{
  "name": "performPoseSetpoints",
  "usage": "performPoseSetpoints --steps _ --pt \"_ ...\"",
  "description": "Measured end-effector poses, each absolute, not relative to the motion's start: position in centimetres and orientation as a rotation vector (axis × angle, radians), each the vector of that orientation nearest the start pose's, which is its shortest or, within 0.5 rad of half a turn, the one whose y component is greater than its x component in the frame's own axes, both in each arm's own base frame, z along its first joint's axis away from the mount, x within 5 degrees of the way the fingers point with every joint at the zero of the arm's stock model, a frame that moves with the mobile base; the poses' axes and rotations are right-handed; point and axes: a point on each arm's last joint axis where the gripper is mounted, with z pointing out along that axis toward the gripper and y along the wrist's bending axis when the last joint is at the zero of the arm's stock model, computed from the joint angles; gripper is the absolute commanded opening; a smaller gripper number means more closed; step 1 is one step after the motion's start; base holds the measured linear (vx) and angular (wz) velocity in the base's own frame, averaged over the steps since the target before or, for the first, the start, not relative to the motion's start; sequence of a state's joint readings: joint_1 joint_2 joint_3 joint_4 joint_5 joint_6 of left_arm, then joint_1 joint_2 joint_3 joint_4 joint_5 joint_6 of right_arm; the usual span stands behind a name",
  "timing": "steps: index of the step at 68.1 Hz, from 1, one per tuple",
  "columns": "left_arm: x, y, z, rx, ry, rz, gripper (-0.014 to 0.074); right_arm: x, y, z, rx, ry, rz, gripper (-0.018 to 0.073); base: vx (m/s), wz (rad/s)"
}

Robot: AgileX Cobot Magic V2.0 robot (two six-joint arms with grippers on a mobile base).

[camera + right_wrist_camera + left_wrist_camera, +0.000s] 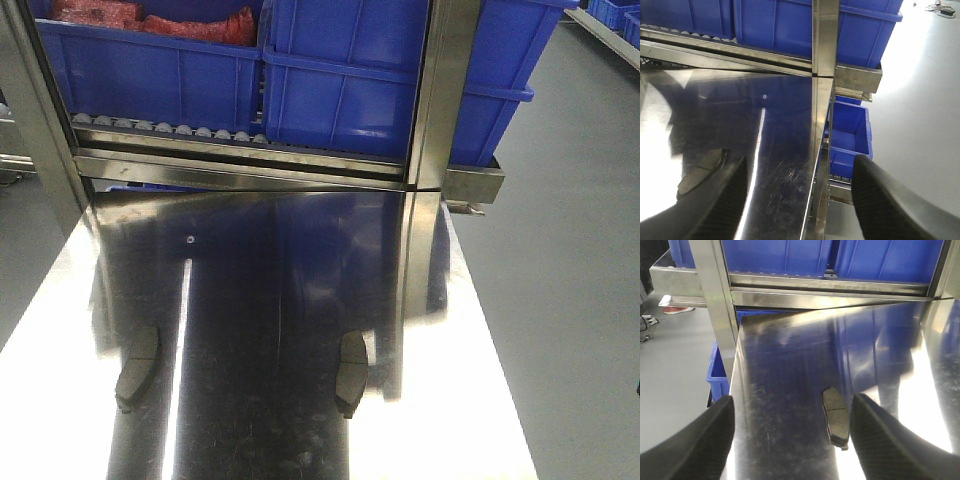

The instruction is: Move and align brake pads A on conveyor

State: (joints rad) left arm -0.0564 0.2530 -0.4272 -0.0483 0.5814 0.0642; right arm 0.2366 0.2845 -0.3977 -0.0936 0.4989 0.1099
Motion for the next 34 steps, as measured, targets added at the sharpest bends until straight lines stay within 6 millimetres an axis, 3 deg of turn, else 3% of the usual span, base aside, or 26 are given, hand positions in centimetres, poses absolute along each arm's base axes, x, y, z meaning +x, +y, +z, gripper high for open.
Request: performPoseSetpoints --steps 34 --pt "5.89 -0.57 28.85 0.094 1.888 -0.047 0.0482 6.71 1.2 28.41 -0.164 1.862 0.141 0.0432 0.0 0.0"
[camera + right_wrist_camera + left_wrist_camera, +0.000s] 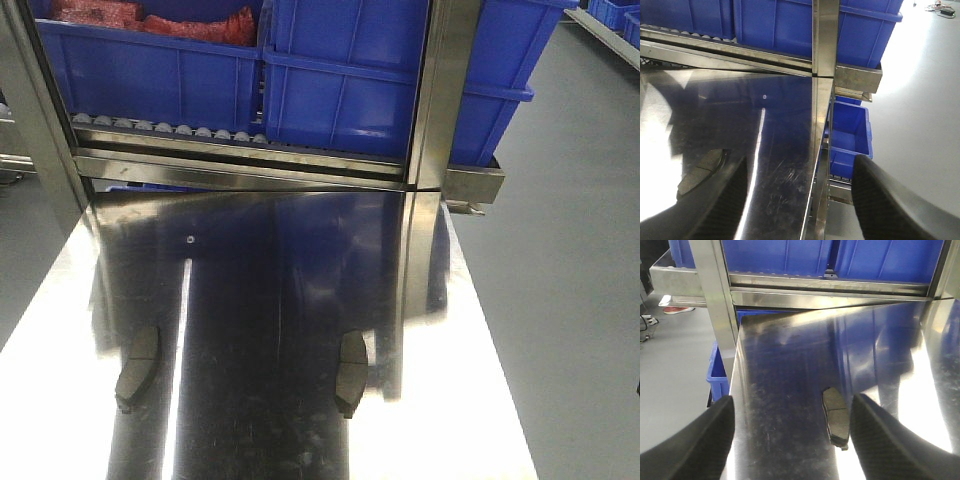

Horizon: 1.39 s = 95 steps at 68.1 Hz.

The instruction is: Move and align brake pads A on conveyor

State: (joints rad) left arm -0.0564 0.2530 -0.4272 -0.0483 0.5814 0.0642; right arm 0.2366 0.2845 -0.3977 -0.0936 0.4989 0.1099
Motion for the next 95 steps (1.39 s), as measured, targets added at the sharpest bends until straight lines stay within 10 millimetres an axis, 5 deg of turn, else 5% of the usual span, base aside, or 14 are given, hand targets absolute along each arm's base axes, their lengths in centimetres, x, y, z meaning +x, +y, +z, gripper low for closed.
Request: performPoseSetpoints --steps 70,78,95 --pt "6.2 -0.6 29.1 0.039 1.878 -0.085 0.0481 6.7 1.2 28.4 -0.164 1.862 0.141 0.0432 0.0 0.0" --pt "7.7 -0.7 30.1 -0.014 1.933 -0.121 0.0481 6.7 1.2 28.4 -0.164 1.862 0.141 0.0432 0.0 0.0" --pt "14.6 -1.1 30.5 -0.031 2.251 -0.115 0.0481 6.7 1.2 28.4 -0.164 1.862 0.141 0.0432 0.0 0.0"
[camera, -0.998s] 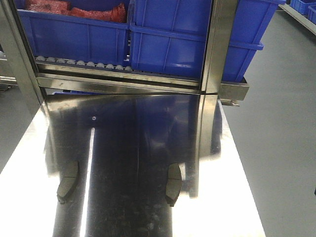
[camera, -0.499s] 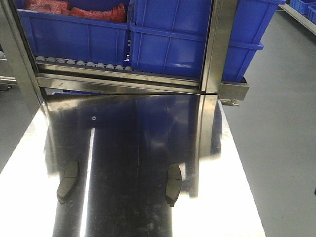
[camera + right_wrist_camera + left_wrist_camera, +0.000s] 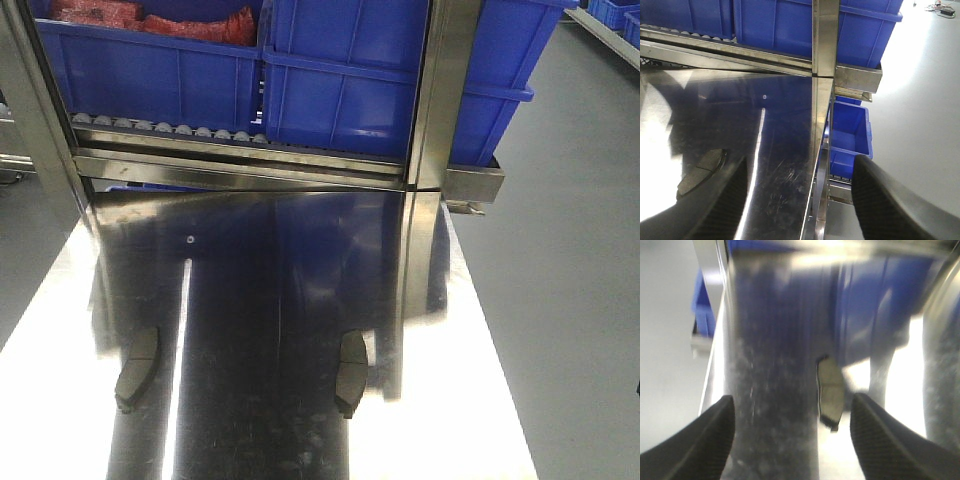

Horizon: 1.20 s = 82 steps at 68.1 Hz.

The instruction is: Move and align brake pads A on conveyor

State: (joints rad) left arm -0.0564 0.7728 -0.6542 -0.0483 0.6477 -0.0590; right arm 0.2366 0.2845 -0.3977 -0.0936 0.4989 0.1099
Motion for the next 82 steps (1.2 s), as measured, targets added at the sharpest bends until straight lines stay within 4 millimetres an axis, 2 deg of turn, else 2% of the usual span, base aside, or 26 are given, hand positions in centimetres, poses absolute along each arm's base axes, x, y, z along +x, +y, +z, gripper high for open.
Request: performPoseSetpoints --steps 21,32,44,56,65,82 --pt "22.8 -1.6 27.7 0.011 2.556 -0.085 0.0481 6.7 1.2 28.4 -0.164 1.862 0.141 0.0432 0.0 0.0" --pt "26.0 -2.1 26.5 0.07 2.645 -0.11 0.0481 6.7 1.2 28.4 -0.164 1.862 0.141 0.0432 0.0 0.0" --pt "28.6 -3.2 25.0 0.127 2.72 -0.176 0.0481 6.7 1.2 28.4 -0.164 1.862 0.141 0.0432 0.0 0.0" --pt "30.4 -6.2 23.3 0.263 2.773 -0.201 0.0481 6.7 1.2 28.4 -0.164 1.862 0.141 0.0432 0.0 0.0" --pt "31.2 -8.0 21.6 0.283 2.825 -0.222 0.0481 6.7 1.2 28.4 -0.164 1.862 0.141 0.0432 0.0 0.0" --pt "31.8 -8.6 18.8 0.189 2.923 -0.223 0.0481 6.7 1.2 28.4 -0.164 1.862 0.141 0.0432 0.0 0.0"
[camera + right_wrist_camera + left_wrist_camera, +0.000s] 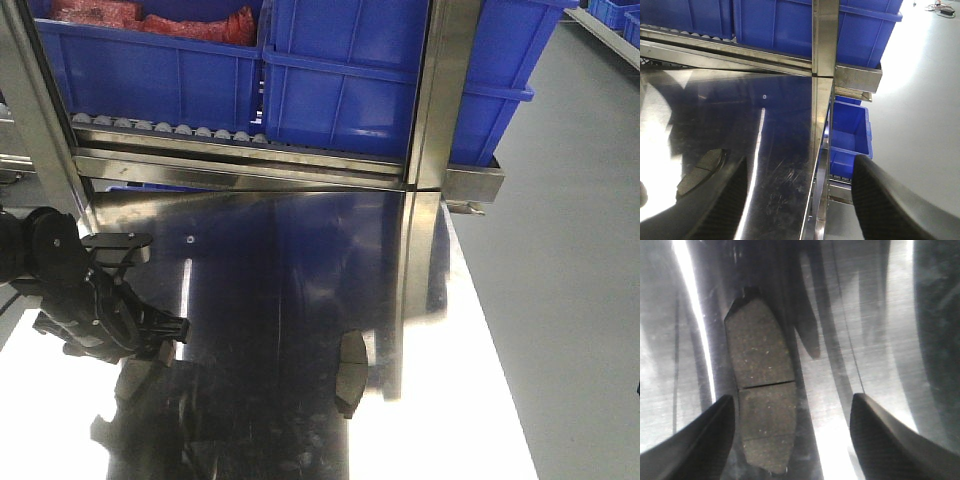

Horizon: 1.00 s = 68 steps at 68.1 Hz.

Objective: Move and align brake pads A on conveyor
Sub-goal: 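Lower the left gripper onto the nearer brake pad and grasp it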

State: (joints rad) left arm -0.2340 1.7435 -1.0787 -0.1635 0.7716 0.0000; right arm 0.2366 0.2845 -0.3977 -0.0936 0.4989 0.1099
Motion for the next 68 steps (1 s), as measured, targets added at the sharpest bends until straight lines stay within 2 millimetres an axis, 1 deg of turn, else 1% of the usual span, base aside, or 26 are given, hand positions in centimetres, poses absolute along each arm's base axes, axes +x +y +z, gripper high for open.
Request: performPoseSetpoints --steps 20,31,37,47,59,68 --pt "32.1 -8.2 18.5 0.085 2.916 -0.162 0.0481 6.7 1.2 28.4 -0.164 1.862 0.141 0.0432 0.0 0.0" --pt "32.2 -8.2 18.4 0.08 2.915 -0.146 0.0481 6.7 1.2 28.4 -0.164 1.862 0.141 0.0432 0.0 0.0" --pt "32.7 -8.3 18.4 0.084 2.916 -0.142 0.0481 6.7 1.2 28.4 -0.164 1.862 0.141 0.0432 0.0 0.0" --pt "33.3 -8.4 17.8 0.087 2.943 -0.134 0.0481 6.7 1.2 28.4 -0.164 1.862 0.141 0.0432 0.0 0.0" --pt "33.5 -8.5 16.7 0.088 2.986 -0.124 0.0479 6.7 1.2 28.4 -0.164 1.862 0.141 0.0432 0.0 0.0" --pt "33.6 -8.5 16.4 0.091 2.998 -0.117 0.0447 6.7 1.2 28.4 -0.164 1.862 0.141 0.0432 0.0 0.0"
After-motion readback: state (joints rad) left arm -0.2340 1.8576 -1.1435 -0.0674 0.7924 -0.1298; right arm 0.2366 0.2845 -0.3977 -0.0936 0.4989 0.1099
